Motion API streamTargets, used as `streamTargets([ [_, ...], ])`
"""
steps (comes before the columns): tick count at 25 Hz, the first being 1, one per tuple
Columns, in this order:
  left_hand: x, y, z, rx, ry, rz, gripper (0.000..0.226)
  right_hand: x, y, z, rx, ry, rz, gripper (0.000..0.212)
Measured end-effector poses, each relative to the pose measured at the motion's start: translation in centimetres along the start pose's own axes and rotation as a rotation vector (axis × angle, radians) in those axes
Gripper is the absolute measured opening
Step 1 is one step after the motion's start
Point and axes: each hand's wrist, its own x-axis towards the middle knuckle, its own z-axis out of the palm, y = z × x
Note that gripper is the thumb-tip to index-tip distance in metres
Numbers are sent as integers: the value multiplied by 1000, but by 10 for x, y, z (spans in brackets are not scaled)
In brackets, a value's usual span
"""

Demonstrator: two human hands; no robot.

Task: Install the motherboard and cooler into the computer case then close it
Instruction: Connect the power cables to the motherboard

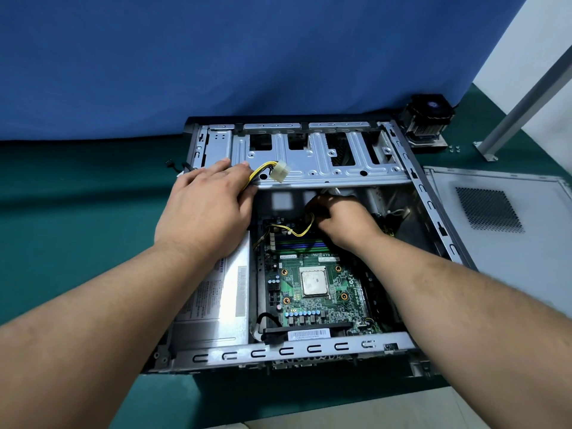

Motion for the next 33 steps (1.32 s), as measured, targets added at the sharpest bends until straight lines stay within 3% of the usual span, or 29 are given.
streamTargets([
  [12,-1,-2,0,8,-40,38,38,6,-10,3,-94,-59,63,36],
  [18,-1,-2,-4,15,-105,67,43,-26,-25,-36,-186,-269,6,30],
  [22,-2,-1,-6,14,-115,81,44,-48,-51,-74,-53,111,-81,13],
  [24,-3,-1,-6,22,-127,78,46,-49,-66,-86,-1,230,-184,16],
  [27,-2,0,-7,32,-134,89,47,-39,-84,-92,-42,139,-280,33],
  [30,-2,-1,-7,41,-143,90,50,-28,-93,-89,-180,72,-293,24],
  [33,-3,2,-7,30,-135,76,59,-36,-86,-93,-223,109,-235,18],
])
